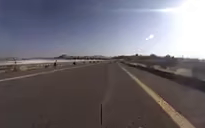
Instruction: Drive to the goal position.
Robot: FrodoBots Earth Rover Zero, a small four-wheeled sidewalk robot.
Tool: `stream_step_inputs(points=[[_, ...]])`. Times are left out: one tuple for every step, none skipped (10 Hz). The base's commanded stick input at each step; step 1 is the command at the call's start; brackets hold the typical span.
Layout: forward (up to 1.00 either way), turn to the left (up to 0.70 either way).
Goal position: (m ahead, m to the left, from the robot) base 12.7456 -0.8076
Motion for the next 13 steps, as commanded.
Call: stream_step_inputs(points=[[0.70,-0.27],[0.70,0.00],[0.70,0.00],[0.70,0.00],[0.70,0.00],[0.70,0.00],[0.70,0.00],[0.70,0.00],[0.70,0.00],[0.70,0.00],[0.70,0.00],[0.70,0.00],[0.70,0.00]])
